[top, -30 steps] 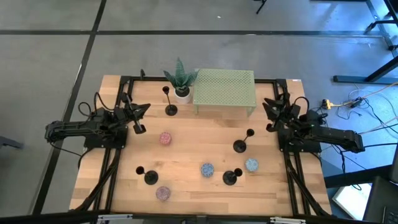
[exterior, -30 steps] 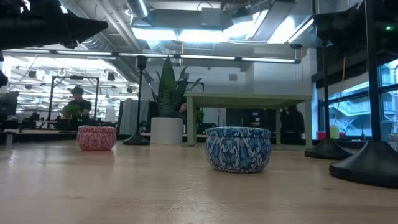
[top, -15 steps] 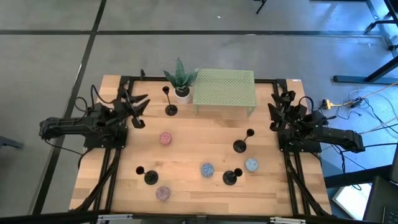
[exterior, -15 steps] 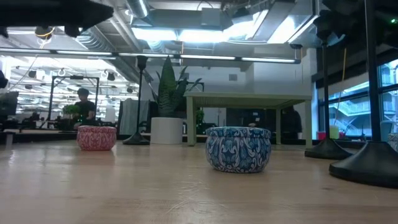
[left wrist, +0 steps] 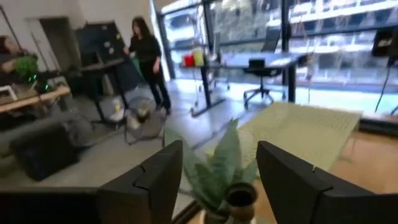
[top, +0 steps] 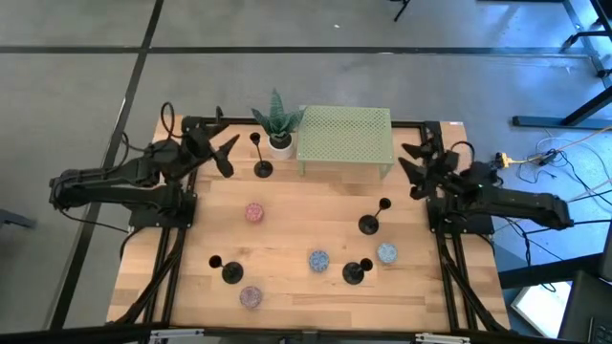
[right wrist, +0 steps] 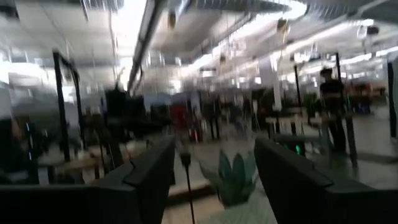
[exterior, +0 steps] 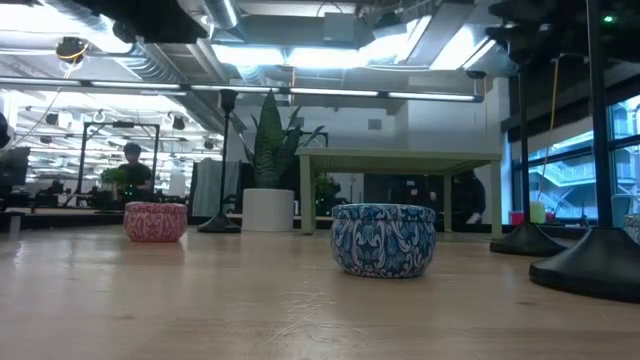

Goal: Pick & Place candle stick holders
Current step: Put the black candle holder on the shelf

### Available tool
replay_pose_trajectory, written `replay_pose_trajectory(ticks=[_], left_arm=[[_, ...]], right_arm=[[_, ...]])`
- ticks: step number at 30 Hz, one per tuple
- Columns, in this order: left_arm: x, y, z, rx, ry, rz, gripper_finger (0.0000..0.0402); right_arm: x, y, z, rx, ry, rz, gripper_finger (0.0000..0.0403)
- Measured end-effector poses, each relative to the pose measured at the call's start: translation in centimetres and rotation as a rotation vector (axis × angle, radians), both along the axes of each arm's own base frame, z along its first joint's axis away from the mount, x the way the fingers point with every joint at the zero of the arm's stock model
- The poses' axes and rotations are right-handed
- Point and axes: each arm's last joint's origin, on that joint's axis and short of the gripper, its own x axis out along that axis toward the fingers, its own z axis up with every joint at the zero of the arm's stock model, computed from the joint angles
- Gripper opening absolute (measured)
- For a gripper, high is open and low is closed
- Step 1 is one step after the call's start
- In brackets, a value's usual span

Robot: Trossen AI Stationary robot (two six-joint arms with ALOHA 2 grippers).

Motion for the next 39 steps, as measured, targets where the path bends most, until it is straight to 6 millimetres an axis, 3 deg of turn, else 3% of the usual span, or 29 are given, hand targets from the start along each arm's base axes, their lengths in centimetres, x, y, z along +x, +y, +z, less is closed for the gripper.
replay_pose_trajectory(ticks=[6,11,17,23,31,39], left_arm=[[0.7,0.3,-1.2,-0.180,0.027,-0.102,0.0210],[1.6,0.8,-3.9,-0.304,0.086,-0.034,0.0210],[2.5,1.4,-7.2,-0.330,0.096,0.031,0.0210],[3.4,1.6,-9.3,-0.341,0.014,0.009,0.0210],[4.5,2.0,-11.0,-0.283,-0.020,0.007,0.0210],[4.9,3.8,-11.5,-0.271,-0.021,0.074,0.0210]], right_arm=[[2.4,-0.4,1.2,-0.005,0.143,-0.008,0.0226],[3.3,-0.5,2.2,-0.067,0.182,-0.027,0.0226],[3.6,-0.6,3.1,-0.123,0.188,-0.044,0.0226],[3.6,-0.6,3.2,-0.147,0.189,-0.052,0.0226],[3.5,-0.6,3.6,-0.193,0.163,-0.069,0.0226],[3.5,-0.6,3.6,-0.192,0.163,-0.069,0.0226]])
